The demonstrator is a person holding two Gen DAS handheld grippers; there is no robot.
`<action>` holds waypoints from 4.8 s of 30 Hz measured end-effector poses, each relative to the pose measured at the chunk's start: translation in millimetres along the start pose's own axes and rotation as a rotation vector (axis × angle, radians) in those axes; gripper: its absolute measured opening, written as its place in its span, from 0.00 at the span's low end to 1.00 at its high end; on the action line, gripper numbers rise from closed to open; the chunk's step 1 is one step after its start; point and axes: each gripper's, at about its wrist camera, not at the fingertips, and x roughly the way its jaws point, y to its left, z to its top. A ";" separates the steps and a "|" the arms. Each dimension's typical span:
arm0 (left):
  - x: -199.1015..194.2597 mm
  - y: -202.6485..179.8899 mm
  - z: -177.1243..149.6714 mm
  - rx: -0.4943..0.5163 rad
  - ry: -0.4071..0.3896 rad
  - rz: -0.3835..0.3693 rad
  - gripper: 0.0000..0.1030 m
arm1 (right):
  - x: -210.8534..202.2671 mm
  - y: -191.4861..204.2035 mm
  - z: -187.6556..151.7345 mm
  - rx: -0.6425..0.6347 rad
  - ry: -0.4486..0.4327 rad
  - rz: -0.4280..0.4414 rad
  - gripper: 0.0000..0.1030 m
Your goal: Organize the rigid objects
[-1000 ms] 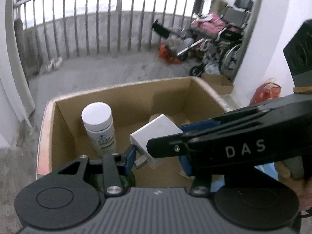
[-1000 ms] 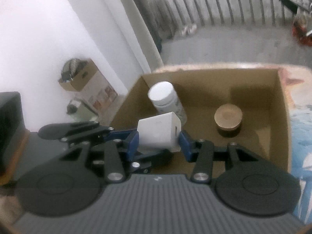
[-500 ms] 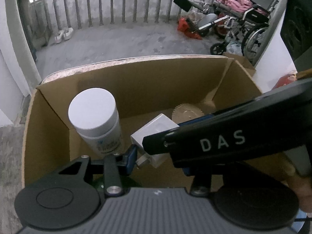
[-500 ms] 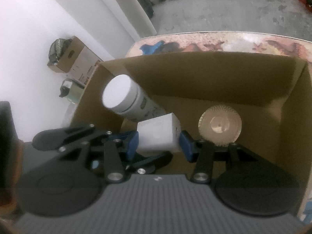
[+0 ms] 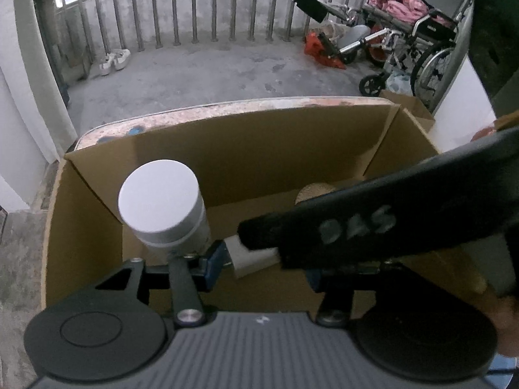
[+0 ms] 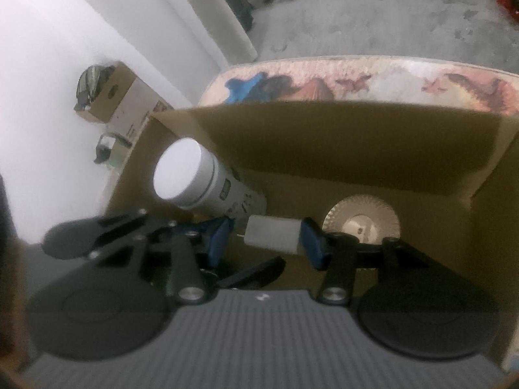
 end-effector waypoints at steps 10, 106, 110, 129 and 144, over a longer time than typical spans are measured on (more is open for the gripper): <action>-88.7 -12.1 -33.1 0.021 -0.148 -0.068 0.63 | -100.1 19.1 -31.0 -0.014 -0.191 0.027 0.48; -121.6 -44.6 -98.1 0.088 -0.294 -0.231 0.41 | -124.7 61.5 -151.9 -0.031 -0.330 0.045 0.11; -111.1 -33.3 -91.3 0.045 -0.273 -0.260 0.33 | -116.1 55.9 -134.9 -0.007 -0.331 0.061 0.11; -130.6 7.8 -193.8 0.013 -0.155 -0.308 0.42 | -122.0 36.8 -208.8 0.038 -0.241 0.105 0.18; -71.0 -10.5 -234.4 -0.053 0.003 -0.349 0.34 | -37.6 30.9 -251.1 0.069 -0.066 0.047 0.24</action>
